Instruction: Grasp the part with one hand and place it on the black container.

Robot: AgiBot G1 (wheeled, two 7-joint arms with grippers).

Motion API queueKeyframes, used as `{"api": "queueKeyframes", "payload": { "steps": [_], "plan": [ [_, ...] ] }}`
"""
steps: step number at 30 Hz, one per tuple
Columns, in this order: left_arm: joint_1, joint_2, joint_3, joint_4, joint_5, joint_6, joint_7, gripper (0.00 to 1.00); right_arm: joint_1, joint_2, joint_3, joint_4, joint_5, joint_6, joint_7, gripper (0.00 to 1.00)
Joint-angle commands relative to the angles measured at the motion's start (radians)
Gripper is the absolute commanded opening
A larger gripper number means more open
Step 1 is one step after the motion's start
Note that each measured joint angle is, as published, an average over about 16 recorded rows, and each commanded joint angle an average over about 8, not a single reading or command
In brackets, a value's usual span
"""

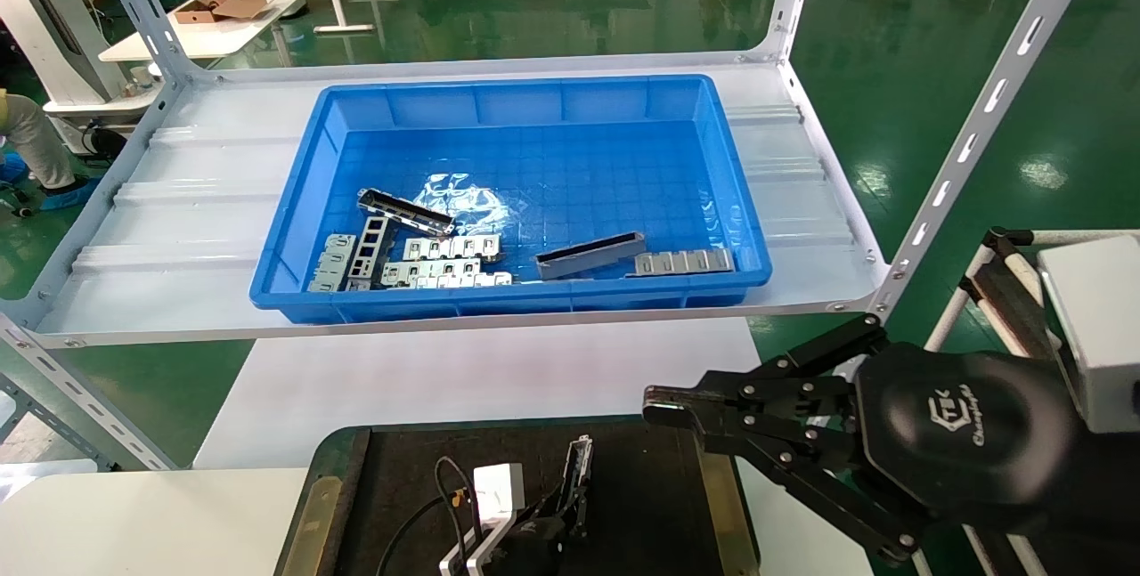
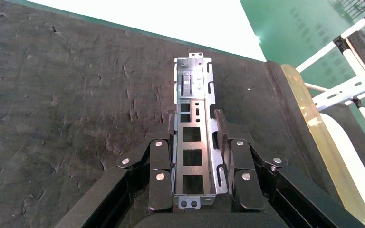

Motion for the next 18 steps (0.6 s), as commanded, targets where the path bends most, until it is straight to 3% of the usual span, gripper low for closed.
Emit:
{"api": "queueKeyframes", "payload": {
  "steps": [1,3,18],
  "plan": [
    [-0.001,0.000,0.009,0.000,0.016,-0.009,-0.024,0.86,0.000,0.000,0.000,0.000,0.000,0.000,0.000,1.00],
    [-0.002,0.000,0.020,-0.001,0.034,-0.018,-0.052,1.00,0.000,0.000,0.000,0.000,0.000,0.000,0.000,1.00],
    [-0.020,-0.002,0.110,0.012,0.182,-0.091,-0.266,1.00,0.000,0.000,-0.001,0.000,0.000,0.000,0.000,1.00]
  ]
}}
